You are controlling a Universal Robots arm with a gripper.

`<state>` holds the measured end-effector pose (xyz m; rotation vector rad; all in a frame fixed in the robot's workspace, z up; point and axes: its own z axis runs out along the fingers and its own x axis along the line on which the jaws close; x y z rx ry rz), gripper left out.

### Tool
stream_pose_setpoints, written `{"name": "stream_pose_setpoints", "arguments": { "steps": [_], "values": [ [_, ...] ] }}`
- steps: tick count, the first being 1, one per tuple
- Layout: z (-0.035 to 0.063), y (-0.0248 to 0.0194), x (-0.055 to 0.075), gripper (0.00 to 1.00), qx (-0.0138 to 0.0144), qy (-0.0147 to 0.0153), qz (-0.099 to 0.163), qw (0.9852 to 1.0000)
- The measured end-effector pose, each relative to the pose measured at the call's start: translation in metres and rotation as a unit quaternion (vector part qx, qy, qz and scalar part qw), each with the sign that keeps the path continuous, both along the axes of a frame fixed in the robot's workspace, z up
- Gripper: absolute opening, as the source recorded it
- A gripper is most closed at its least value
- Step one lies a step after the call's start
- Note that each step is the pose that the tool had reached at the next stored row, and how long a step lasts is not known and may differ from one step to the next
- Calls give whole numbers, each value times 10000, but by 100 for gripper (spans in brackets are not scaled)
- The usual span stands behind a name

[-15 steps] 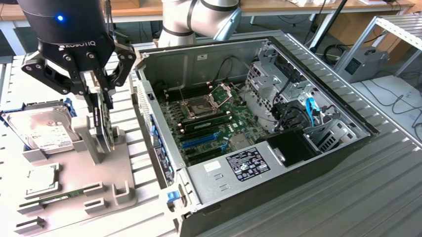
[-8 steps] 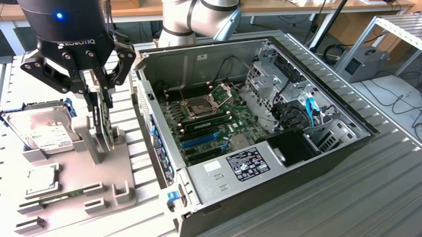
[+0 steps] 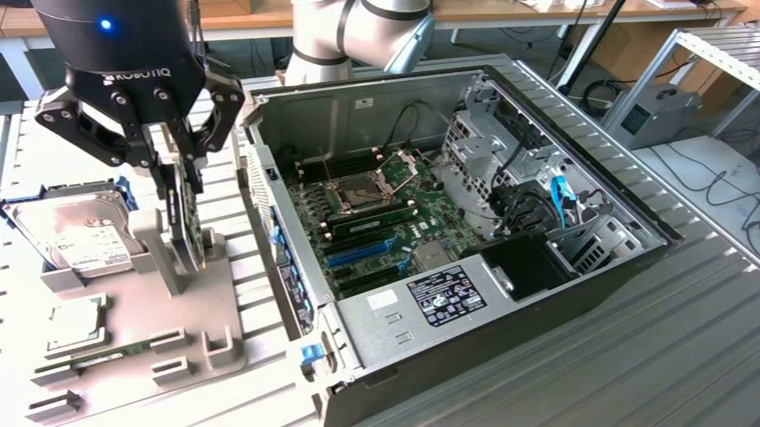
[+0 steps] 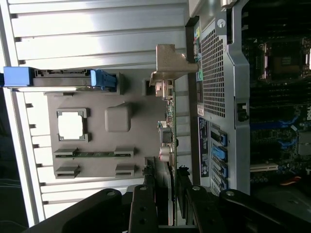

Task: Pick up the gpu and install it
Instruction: 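Pick up the gpu and move the gpu toward the slot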

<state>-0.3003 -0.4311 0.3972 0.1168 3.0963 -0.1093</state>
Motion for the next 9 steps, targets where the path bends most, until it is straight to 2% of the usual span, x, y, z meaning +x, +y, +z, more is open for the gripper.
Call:
{"name": "stream_pose_setpoints", "arguments": {
  "steps": [9],
  "values": [
    [18,0,0,29,-2,0,0,10000]
  ]
}}
